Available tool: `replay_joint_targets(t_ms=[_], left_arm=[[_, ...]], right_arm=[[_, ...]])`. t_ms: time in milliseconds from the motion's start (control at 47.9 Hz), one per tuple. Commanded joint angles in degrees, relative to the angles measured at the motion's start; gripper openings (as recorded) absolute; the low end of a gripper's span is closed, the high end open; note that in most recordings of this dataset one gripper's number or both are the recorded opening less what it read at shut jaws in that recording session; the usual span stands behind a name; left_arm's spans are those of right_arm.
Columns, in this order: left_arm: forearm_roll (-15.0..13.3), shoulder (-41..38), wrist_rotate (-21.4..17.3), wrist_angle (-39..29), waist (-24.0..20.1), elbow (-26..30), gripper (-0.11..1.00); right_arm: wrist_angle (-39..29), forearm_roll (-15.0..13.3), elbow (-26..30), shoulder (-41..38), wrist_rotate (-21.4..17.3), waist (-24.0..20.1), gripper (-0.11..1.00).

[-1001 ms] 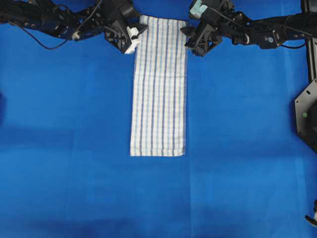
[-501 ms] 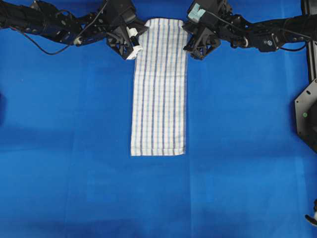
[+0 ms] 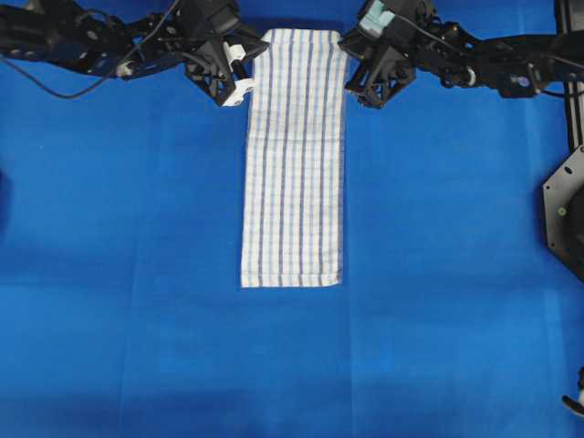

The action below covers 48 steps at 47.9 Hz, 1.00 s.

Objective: Fold the blue towel.
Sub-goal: 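Fold the top end down onto the bottom half with both grippers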

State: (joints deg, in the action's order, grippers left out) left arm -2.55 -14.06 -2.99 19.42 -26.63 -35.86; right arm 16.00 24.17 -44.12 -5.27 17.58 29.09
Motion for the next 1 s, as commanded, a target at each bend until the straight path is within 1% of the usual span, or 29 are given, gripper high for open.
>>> replay_joint_targets(t_ms=[0, 167, 292, 459, 563, 605, 751, 897, 981], left_arm=[[0.18, 4.57, 0.0, 0.0, 1.05, -0.79, 0.05], [0.18, 7.21, 0.09, 0.0, 3.16, -3.16, 0.05], [0.18, 7.73, 0.18, 0.0, 5.63, -4.39, 0.05], [0.0, 8.7, 0.7, 0.0, 10.02, -6.24, 0.05], [-0.18, 9.67, 1.41, 0.0, 13.89, -7.91, 0.05], [-0.35, 10.02, 2.02, 0.0, 15.29, -8.35, 0.05], [-0.35, 10.72, 6.33, -0.09, 20.04, -9.84, 0.05], [-0.35, 10.72, 11.16, 0.0, 25.05, -10.37, 0.05], [-0.35, 10.46, 13.62, 0.09, 28.56, -10.11, 0.05]], right_arm=[[0.09, 0.09, -0.53, 3.6, -0.09, -1.23, 0.04], [0.09, 0.26, -1.93, 6.33, -0.26, -3.78, 0.04], [0.09, 1.58, -3.43, 8.17, -1.05, -6.24, 0.04], [0.09, 2.9, -6.15, 10.63, -2.9, -12.13, 0.04], [0.26, 4.83, -7.56, 11.34, -4.66, -16.88, 0.04], [0.26, 5.89, -7.82, 11.34, -5.27, -18.72, 0.04], [0.35, 8.96, -8.09, 11.25, -6.5, -25.58, 0.04], [0.44, 12.74, -7.91, 10.9, -6.59, -30.32, 0.04], [0.53, 14.06, -7.73, 10.63, -6.59, -32.52, 0.04]])
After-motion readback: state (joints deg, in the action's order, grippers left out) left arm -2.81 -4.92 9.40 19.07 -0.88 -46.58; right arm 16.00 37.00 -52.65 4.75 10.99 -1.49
